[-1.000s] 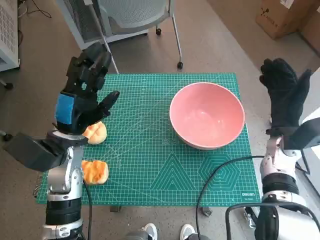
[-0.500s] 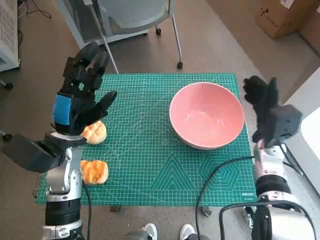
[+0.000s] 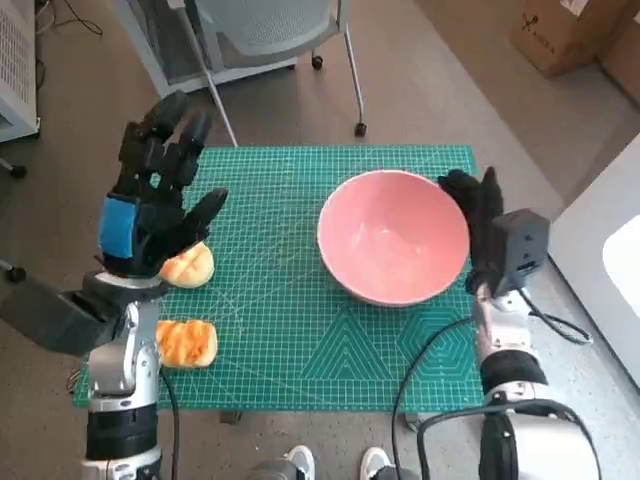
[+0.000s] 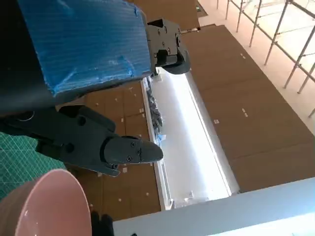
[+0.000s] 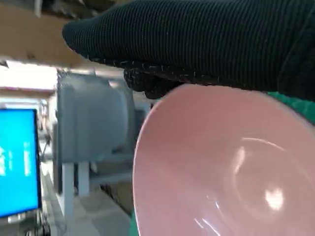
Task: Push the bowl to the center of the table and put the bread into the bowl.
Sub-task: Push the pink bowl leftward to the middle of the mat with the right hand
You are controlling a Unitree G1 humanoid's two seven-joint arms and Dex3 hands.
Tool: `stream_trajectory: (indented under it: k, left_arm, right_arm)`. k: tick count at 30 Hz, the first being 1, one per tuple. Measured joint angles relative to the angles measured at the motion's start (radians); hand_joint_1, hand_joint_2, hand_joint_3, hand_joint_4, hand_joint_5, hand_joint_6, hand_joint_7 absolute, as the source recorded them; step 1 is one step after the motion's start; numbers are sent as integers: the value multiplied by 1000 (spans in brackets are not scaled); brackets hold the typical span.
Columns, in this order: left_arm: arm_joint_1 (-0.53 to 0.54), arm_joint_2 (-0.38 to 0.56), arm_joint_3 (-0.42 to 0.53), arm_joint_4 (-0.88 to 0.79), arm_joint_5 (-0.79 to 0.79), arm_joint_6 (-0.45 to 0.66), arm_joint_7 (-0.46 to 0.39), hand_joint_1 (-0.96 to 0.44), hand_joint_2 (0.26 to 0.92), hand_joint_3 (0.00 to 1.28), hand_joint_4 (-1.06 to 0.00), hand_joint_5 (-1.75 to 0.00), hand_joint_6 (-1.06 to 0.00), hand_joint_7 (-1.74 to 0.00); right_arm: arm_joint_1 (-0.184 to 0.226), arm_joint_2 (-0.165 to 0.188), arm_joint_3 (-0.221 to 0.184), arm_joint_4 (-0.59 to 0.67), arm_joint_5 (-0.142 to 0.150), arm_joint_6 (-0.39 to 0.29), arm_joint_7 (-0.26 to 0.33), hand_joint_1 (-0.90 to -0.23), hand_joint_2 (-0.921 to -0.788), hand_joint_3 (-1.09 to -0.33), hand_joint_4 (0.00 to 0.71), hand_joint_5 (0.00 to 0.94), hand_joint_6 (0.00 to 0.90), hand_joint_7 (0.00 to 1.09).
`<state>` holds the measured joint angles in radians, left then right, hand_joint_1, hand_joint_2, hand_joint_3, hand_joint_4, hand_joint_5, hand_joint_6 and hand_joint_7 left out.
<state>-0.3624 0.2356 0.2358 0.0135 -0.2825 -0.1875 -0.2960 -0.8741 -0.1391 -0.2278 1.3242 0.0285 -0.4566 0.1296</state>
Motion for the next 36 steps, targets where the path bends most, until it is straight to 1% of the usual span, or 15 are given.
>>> stream_trajectory:
  k: [4,8,11,17,26,31,36]
  left_arm:
    - [20,4,11,-11,-1,1,0,-406,921,231,-193,-113,1,-558]
    - [36,5,16,-28,-1,3,3,-406,921,235,-190,-106,1,-559]
    - [46,7,20,-45,-1,7,8,-404,921,237,-189,-102,1,-561]
    - [61,14,30,-75,-1,23,17,-402,921,241,-190,-98,1,-565]
    - [77,21,40,-105,-1,40,33,-403,921,245,-190,-92,1,-568]
    - [82,21,40,-109,1,41,39,-402,921,245,-191,-89,1,-567]
    - [92,21,40,-114,3,42,46,-402,921,245,-192,-86,1,-563]
  right_arm:
    - [-11,27,-3,0,1,9,9,-497,-921,-710,292,16,467,21]
    - [-23,45,-4,0,1,21,11,-509,-921,-679,329,30,490,33]
    - [-35,59,-5,0,1,31,11,-514,-921,-668,343,33,498,37]
    - [-60,84,-9,0,3,41,22,-527,-921,-651,347,26,502,37]
    - [-86,122,-7,4,1,52,30,-555,-921,-641,343,14,501,33]
    - [-100,144,-1,5,-6,53,28,-552,-921,-644,341,11,494,28]
    - [-109,161,10,5,-28,53,28,-535,-921,-649,342,8,489,23]
